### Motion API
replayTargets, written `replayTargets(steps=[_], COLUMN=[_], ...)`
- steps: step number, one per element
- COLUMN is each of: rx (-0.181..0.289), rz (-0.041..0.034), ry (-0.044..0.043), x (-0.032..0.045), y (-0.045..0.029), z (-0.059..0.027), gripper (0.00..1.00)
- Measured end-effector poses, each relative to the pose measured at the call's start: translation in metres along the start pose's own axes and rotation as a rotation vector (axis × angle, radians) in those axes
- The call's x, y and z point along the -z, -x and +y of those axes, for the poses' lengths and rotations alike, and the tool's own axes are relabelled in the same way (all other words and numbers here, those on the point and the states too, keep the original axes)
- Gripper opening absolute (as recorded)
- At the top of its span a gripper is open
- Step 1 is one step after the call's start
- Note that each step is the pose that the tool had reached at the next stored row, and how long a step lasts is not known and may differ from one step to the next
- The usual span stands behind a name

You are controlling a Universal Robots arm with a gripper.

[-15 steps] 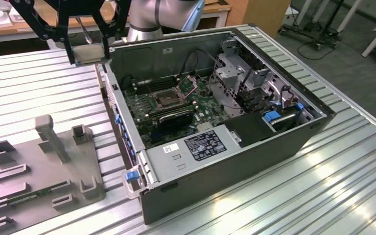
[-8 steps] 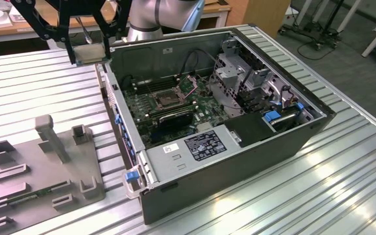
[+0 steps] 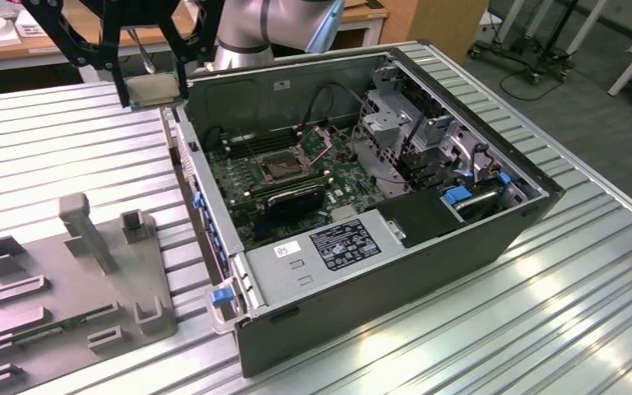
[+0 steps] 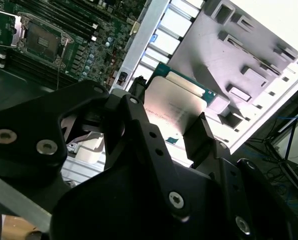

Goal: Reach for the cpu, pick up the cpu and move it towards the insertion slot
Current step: 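Pick up the cpu and move it towards the insertion slot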

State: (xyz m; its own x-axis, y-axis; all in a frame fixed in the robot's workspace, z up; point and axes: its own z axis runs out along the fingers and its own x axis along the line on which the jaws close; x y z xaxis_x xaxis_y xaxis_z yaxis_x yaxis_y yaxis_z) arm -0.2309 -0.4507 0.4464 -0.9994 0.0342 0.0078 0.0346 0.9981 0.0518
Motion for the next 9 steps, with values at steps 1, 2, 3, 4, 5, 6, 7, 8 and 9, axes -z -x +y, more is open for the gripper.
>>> replayTargets(steps=[1,2,3,4,5,6,7,8,9], rx=[0.000,0.000,0.000,0.000,0.000,0.000,0.000,0.000,0.000], rz=[0.0000,0.0000,0.0000,0.0001,0.0000,0.0000,0.0000,0.0000,0.0000], ry=[0.0000,0.0001,0.0000,0.0000,0.0000,0.0000,0.0000,0.0000,0.0000], x=[0.0000,0.0000,0.0000,0.0000,0.0000,-0.0001,0.0000,0.0000,0.0000], y=[0.0009,0.0022,0.0034,0.0046,0.0059,0.0071,0.0084,0.0098,0.0111], z=[0.0000,0.0001,0.0001,0.0001,0.0002,0.0002,0.0003,0.0003,0.0004], gripper=[0.55,0.55,0.55,0.55,0.55,0.55,0.55,0.55,0.55])
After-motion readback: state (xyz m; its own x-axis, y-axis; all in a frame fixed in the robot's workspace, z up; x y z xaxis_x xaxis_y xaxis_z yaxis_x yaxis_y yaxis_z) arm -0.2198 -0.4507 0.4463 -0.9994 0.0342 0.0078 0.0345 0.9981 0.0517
